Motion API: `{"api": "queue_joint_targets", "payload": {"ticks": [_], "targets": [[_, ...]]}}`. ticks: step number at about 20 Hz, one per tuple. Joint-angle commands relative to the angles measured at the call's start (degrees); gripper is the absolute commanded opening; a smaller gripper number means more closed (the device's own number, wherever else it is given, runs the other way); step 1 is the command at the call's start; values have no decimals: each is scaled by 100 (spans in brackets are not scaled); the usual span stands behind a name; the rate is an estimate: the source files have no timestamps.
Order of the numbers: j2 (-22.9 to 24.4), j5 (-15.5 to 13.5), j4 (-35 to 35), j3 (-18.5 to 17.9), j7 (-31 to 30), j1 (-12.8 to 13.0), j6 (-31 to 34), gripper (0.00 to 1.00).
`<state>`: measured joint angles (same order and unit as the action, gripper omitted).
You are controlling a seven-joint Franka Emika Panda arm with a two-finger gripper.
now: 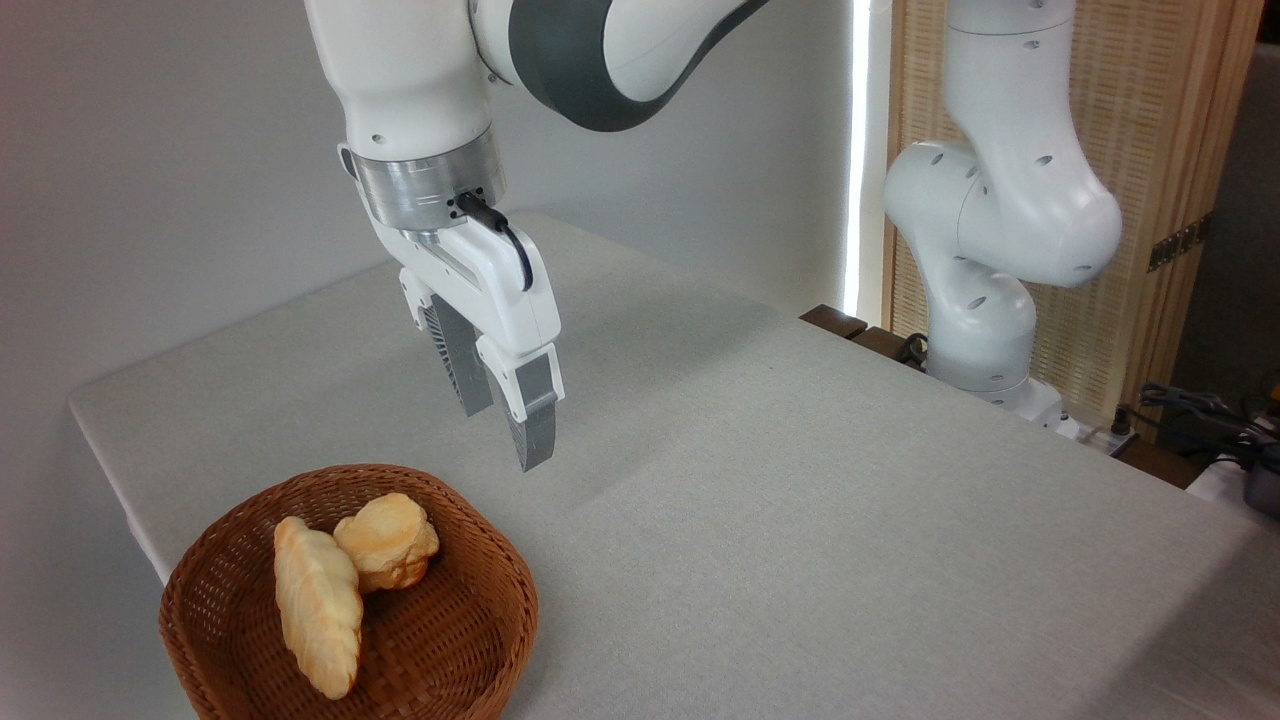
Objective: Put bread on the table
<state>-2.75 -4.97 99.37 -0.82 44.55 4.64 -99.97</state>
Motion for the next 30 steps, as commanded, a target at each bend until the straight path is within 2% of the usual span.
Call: {"api": "queue_joint_targets", "payload": {"ticks": [1,24,30], "targets": [[37,-31,-49,-50,28,19,91,100],[29,-22,-49,-50,63,11,91,100],[-33,-40,3,-24,37,19,-636,100]]}}
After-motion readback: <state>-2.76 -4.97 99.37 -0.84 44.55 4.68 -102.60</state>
